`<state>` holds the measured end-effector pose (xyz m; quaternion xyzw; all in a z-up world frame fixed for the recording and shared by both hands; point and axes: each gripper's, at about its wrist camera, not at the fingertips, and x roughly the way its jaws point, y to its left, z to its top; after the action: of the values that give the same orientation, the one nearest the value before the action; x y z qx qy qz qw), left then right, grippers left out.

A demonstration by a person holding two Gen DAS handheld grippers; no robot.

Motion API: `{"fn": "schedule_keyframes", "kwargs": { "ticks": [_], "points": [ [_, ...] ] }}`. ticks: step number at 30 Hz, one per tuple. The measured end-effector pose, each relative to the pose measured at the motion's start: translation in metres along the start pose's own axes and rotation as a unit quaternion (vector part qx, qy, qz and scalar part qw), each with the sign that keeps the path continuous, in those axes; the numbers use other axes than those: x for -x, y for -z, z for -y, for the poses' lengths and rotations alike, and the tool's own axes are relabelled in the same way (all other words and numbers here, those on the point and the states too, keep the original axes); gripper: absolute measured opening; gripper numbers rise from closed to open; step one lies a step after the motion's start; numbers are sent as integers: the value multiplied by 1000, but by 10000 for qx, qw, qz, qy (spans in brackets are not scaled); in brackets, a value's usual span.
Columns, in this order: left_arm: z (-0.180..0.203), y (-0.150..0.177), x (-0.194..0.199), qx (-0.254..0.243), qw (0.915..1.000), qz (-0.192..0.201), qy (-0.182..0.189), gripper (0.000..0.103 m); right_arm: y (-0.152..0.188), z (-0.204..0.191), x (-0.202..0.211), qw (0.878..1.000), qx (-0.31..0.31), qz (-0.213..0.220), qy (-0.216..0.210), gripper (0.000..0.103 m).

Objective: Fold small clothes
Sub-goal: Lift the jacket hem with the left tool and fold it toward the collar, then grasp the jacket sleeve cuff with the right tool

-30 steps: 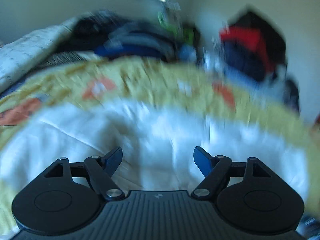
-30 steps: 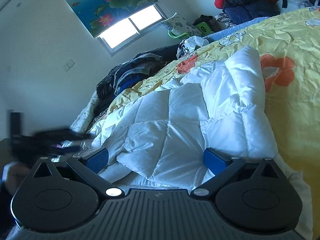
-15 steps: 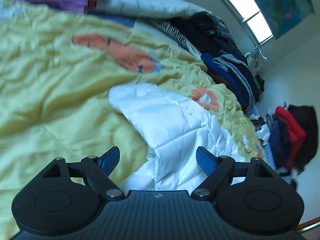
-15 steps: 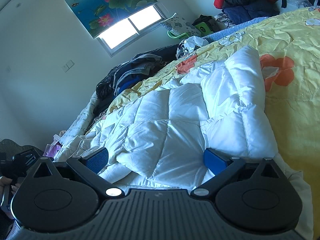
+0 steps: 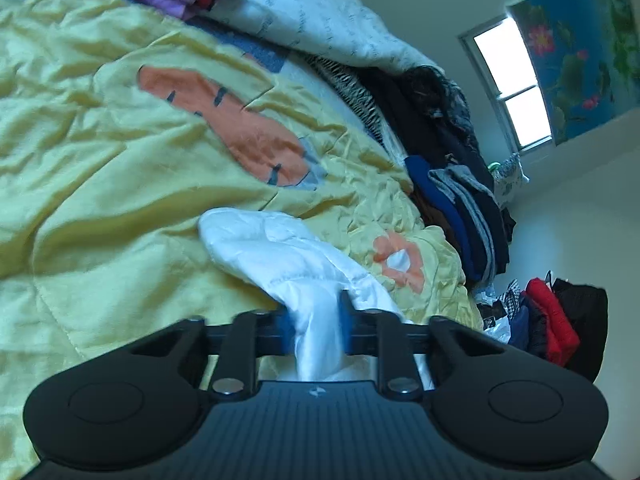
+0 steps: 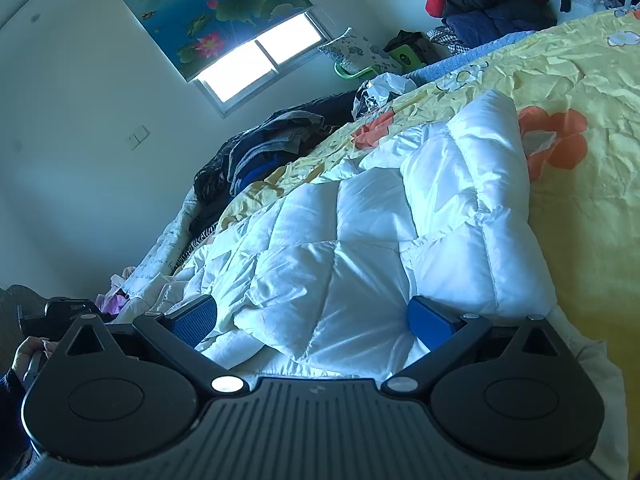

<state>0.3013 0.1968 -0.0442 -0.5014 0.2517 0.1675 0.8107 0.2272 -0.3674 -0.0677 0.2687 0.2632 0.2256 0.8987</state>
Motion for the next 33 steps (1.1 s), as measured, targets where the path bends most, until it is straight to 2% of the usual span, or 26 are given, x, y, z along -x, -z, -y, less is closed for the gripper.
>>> {"fn": "schedule_keyframes", "kwargs": {
  "ticks": [3, 5, 6, 7, 8, 9, 10, 11, 13, 14, 15, 16, 17, 18, 20, 21, 24, 25, 26, 27, 28, 31, 33],
  "points": [
    [17, 8, 13, -496, 9976, 465, -144, 12, 0, 0, 0, 10000, -2, 1, -1, 103],
    [41, 18, 28, -1167, 9893, 860, -185, 11, 0, 0, 0, 10000, -1, 1, -1, 103],
    [56, 26, 38, -1562, 9817, 1080, -136, 11, 0, 0, 0, 10000, -2, 2, -1, 103],
    [71, 36, 49, -2020, 9702, 1339, -57, 11, 0, 0, 0, 10000, -3, 2, -1, 103],
    [89, 51, 61, -2596, 9521, 1618, 42, 11, 0, 0, 0, 10000, -3, 2, -1, 103],
    [106, 72, 72, -3269, 9255, 1908, 145, 11, 0, 0, 0, 10000, -2, 2, 0, 103],
    [121, 98, 83, -3970, 8912, 2176, 292, 11, 0, 0, 0, 10000, -2, 1, 2, 103],
    [131, 127, 91, -4671, 8512, 2333, 530, 11, 0, 0, 0, 10000, 2, -1, 2, 103],
    [139, 187, 99, -5907, 7700, 2184, 1025, 12, 0, 0, 1, 10000, 1, 2, 5, 103],
    [137, 214, 98, -6358, 7365, 1961, 1216, 12, 0, 0, 1, 10000, 0, 2, 4, 103],
    [131, 238, 93, -6693, 7111, 1654, 1377, 12, 0, 0, 1, 10000, -3, 3, 1, 103],
    [125, 259, 87, -6930, 6940, 1335, 1424, 12, 0, 0, 1, 10000, -8, 5, -4, 103],
    [119, 275, 78, -7114, 6812, 1027, 1390, 12, 0, 0, 1, 10000, -12, 8, -7, 103],
    [113, 288, 70, -7234, 6732, 758, 1333, 12, 1, 0, 1, 10000, -23, 13, -14, 103],
    [105, 302, 57, -7339, 6688, 438, 1105, 12, 1, 0, 1, 10000, -54, 30, -27, 103],
    [102, 304, 54, -7345, 6698, 416, 1008, 12, 1, 0, 1, 10000, -71, 39, -38, 103],
    [100, 298, 54, -7263, 6797, 254, 989, 22, 1, 0, 1, 9999, -94, 47, -49, 103],
    [99, 293, 56, -7241, 6819, 211, 1014, 35, 1, 0, 0, 9999, -92, 45, -48, 103],
    [98, 290, 60, -7211, 6845, 219, 1046, 58, 1, 1, 1, 9999, -95, 46, -49, 103],
    [97, 286, 64, -7141, 6913, 293, 1067, 72, 1, 0, 1, 9999, -98, 48, -51, 103],
    [95, 280, 71, -7021, 7019, 389, 1133, 90, 1, 0, 1, 9999, -98, 48, -52, 103],
    [83, 272, 87, -6613, 7326, 695, 1450, 92, 2, 0, 0, 9999, -100, 51, -52, 103],
    [79, 266, 85, -6370, 7522, 873, 1442, 92, 2, 1, 1, 9999, -105, 52, -56, 103]
  ]
}}
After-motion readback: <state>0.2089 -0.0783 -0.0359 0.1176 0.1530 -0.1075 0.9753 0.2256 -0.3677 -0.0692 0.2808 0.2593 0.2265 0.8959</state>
